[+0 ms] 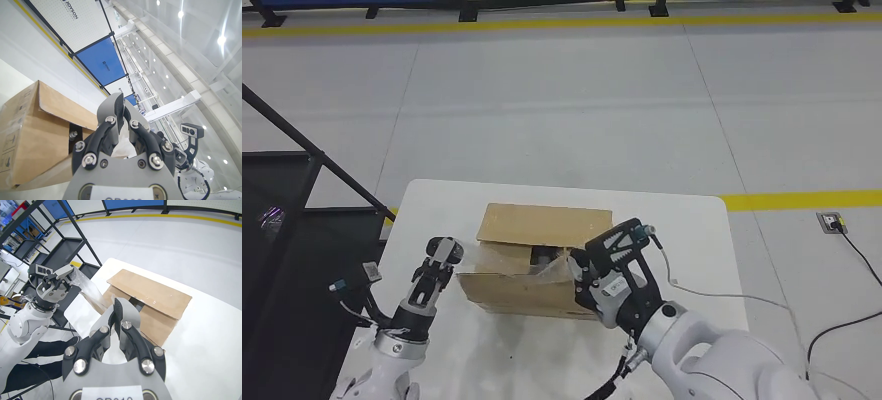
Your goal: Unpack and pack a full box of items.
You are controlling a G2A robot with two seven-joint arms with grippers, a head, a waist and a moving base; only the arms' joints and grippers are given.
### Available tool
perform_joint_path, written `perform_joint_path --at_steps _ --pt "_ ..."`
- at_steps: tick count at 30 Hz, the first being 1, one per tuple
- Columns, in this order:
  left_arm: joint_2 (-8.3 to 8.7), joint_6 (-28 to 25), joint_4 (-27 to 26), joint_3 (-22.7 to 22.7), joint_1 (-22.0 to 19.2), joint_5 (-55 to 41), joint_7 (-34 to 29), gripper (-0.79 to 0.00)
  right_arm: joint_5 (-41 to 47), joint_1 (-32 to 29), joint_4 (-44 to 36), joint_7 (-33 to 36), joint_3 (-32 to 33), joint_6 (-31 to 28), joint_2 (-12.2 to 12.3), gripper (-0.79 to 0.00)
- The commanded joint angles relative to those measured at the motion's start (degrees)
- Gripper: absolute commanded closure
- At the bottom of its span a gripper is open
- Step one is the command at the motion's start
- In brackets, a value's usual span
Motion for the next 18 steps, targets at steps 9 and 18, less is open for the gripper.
perform_joint_path --at_steps 9,18 --pt "0.1 -0.4 -0.9 -1.1 0.7 -2.9 -1.2 0.0 0.9 -4.2 -0.9 -2.6 4.3 -6.9 0.1 0.0" --pt "0.14 -0.3 -1.6 -2.1 1.0 -5.6 -1.4 0.0 2.6 -7.4 -1.3 -3.8 6.9 -12.6 -0.1 0.0"
